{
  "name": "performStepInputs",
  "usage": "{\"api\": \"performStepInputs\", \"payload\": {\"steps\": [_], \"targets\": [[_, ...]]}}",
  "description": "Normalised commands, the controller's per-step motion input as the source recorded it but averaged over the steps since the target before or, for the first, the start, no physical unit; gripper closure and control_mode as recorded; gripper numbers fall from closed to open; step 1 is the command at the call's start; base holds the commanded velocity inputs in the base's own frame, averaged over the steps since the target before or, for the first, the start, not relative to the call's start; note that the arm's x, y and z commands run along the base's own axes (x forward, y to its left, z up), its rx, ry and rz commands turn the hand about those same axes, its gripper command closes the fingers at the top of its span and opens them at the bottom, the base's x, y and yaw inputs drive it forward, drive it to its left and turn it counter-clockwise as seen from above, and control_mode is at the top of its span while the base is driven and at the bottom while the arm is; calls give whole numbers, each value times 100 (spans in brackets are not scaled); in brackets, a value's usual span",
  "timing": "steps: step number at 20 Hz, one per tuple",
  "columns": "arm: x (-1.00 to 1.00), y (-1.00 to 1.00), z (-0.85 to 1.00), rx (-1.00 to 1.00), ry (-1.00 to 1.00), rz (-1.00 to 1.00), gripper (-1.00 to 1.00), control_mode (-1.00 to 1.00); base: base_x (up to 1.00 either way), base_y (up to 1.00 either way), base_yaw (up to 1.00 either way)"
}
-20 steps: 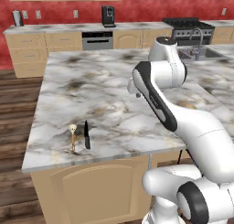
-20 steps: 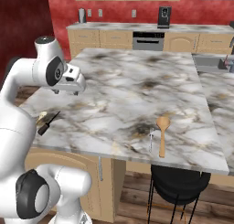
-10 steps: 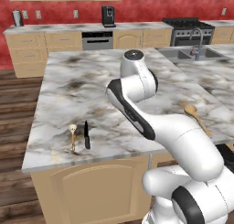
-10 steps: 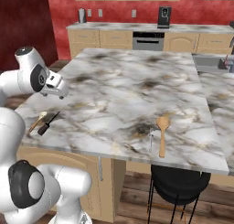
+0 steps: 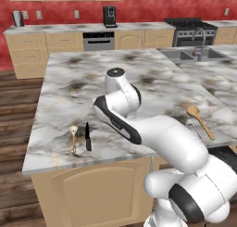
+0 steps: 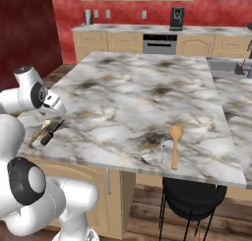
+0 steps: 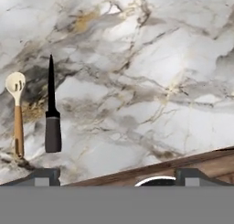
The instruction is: Pick up the metallic utensils from the counter and place them in the open drawer. Make sure not to pick up any wooden utensils.
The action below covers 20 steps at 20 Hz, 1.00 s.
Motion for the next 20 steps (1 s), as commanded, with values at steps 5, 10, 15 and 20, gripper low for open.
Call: {"api": "performStepInputs", "payload": {"steps": [5, 10, 15, 20], "targets": [[59, 25, -40, 4, 33, 1, -100, -100, 0, 0, 0], [11, 25, -34, 6, 23, 8, -100, -100, 0, 0, 0], [0, 43, -37, 0, 5, 6, -100, -100, 0, 0, 0], [0, 34, -30, -2, 7, 5, -100, -100, 0, 0, 0]]}}
